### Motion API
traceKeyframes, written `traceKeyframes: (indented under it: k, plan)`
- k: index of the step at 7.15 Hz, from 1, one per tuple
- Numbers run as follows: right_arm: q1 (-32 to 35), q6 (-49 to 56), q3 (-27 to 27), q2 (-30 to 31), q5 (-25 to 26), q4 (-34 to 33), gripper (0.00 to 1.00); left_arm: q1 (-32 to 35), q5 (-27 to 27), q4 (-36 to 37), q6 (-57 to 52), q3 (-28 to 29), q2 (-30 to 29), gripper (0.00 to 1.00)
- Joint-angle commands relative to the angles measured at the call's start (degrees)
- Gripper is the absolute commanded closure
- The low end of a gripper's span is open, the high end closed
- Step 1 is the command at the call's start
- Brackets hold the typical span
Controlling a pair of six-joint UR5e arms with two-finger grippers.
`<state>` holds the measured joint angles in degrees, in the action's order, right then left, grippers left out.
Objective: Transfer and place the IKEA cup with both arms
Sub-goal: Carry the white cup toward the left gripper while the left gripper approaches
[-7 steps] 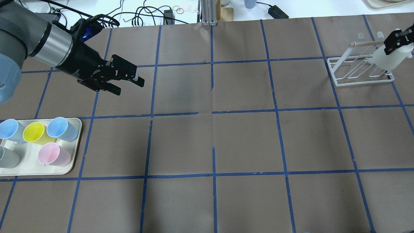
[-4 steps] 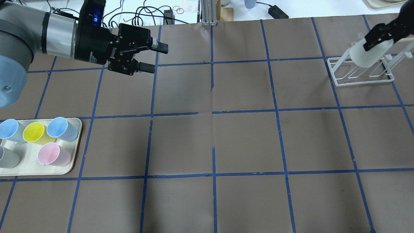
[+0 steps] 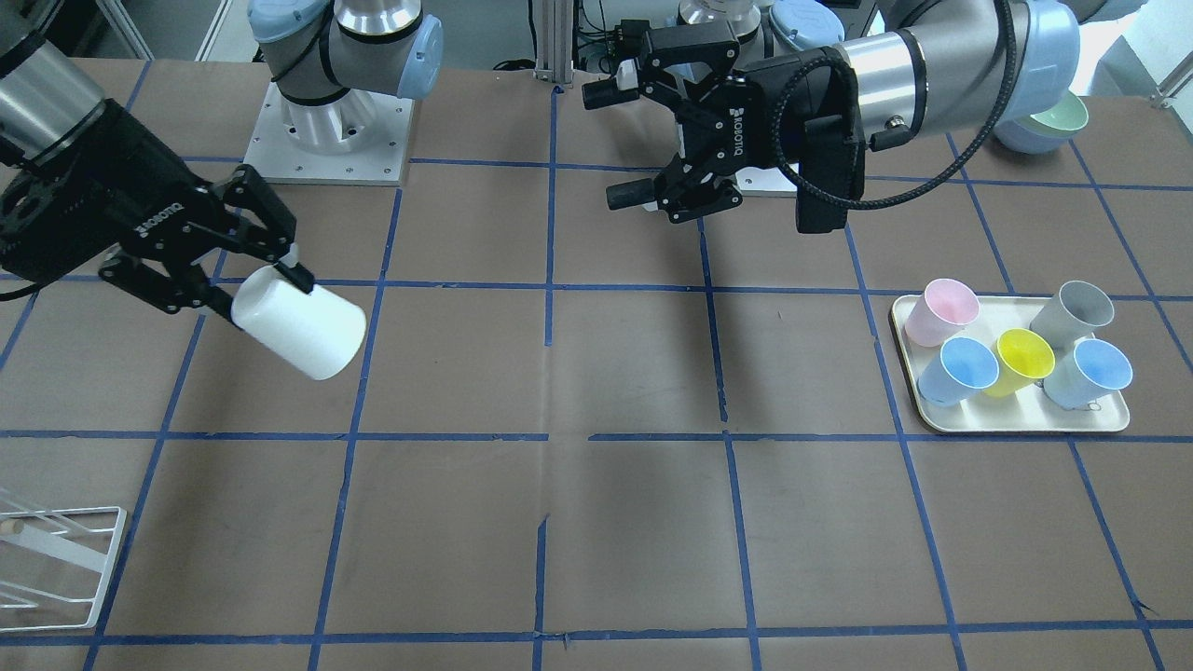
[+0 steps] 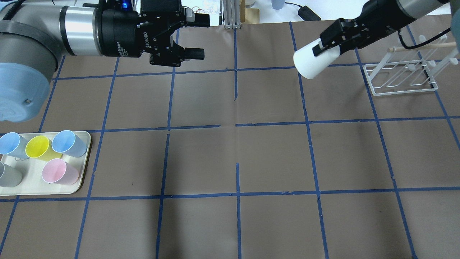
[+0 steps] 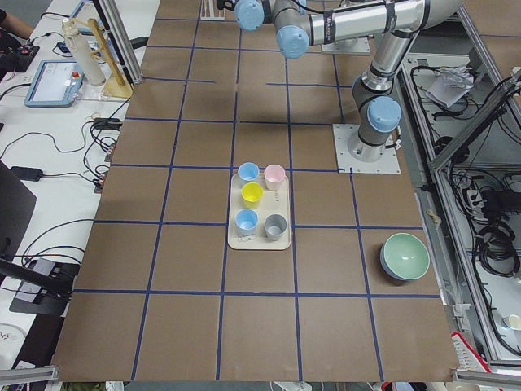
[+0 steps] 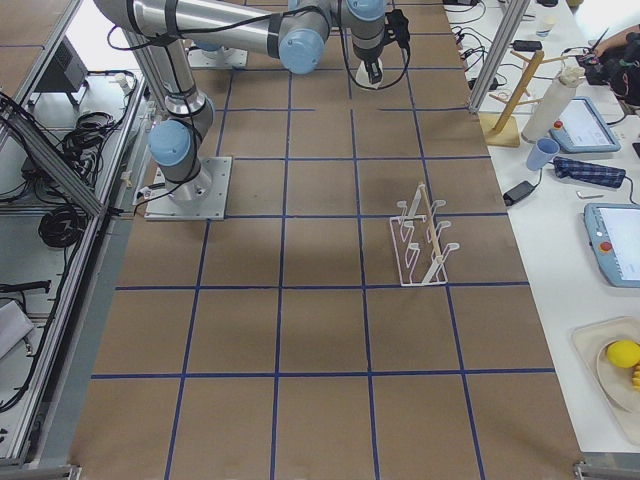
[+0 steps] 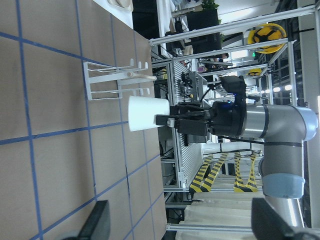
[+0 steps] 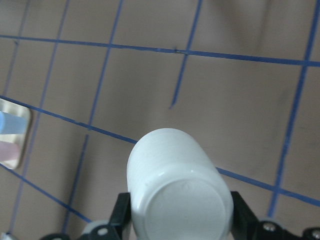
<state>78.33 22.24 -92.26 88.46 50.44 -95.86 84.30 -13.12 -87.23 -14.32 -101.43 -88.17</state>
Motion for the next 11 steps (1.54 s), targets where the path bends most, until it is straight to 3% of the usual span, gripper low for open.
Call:
traceKeyframes:
  k: [1, 3, 6, 8, 11]
  plan:
    - [-0.02, -5.27, -0.55, 0.22, -19.25, 5.67, 0.99, 0.78, 2.29, 0.04, 2.27, 0.01, 0.62, 0.00]
    - [-1.33, -5.19, -0.99, -0.13, -34.54, 15.22, 0.99, 0.78, 3.01, 0.04, 2.81, 0.01, 0.89, 0.00]
    - [-1.52, -4.40, -7.47, -0.22, -44.96, 20.63, 0.99, 0.78, 3.10, 0.13, 2.81, 0.18, 0.72, 0.00]
    - [-1.08, -4.75, -8.64, 0.13, -44.46, 21.07, 0.98, 0.69, 6.61, 3.79, 2.81, 0.80, -1.12, 0.00]
    - [1.29, -8.70, -8.90, 0.75, -44.99, 20.98, 0.98, 0.60, 6.53, 5.14, 3.15, 1.06, -2.97, 0.00]
